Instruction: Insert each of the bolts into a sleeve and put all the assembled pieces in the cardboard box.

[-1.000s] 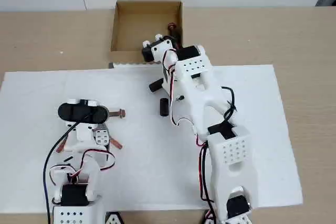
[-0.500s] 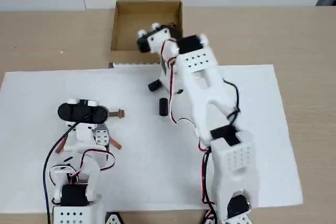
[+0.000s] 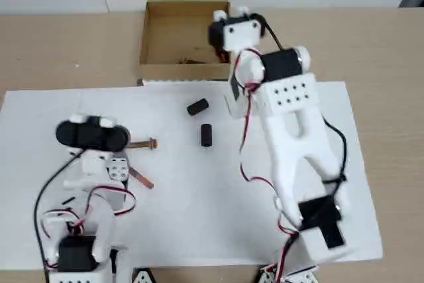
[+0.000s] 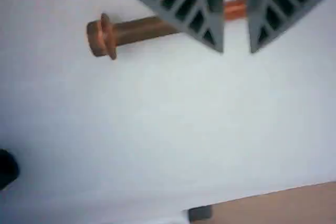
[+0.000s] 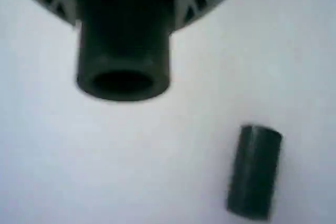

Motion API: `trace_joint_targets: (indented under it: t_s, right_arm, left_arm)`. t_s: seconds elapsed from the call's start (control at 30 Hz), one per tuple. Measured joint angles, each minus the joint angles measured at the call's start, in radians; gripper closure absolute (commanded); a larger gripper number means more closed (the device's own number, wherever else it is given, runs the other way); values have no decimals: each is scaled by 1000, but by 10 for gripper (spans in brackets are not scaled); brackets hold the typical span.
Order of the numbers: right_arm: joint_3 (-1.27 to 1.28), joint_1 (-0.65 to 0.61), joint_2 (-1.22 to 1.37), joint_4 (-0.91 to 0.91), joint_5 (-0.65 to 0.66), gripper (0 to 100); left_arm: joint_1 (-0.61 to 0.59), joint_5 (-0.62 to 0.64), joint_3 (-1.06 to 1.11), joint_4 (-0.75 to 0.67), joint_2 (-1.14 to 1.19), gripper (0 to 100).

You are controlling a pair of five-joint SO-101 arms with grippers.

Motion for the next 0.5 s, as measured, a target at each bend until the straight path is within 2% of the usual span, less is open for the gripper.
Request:
trace_joint_targets:
  t_s: [0.17,0.33,0.5]
  right_arm:
    - [167,94,-92,0,-12,995]
    - [270,186,-153,0,-12,995]
    - [353,242,-189,0,-12,995]
  left_arm:
    - [-95,0,-253,77,292,971]
    - [-115,-9,-505,216,574,971]
    - [-115,-172,-635,330,786,972]
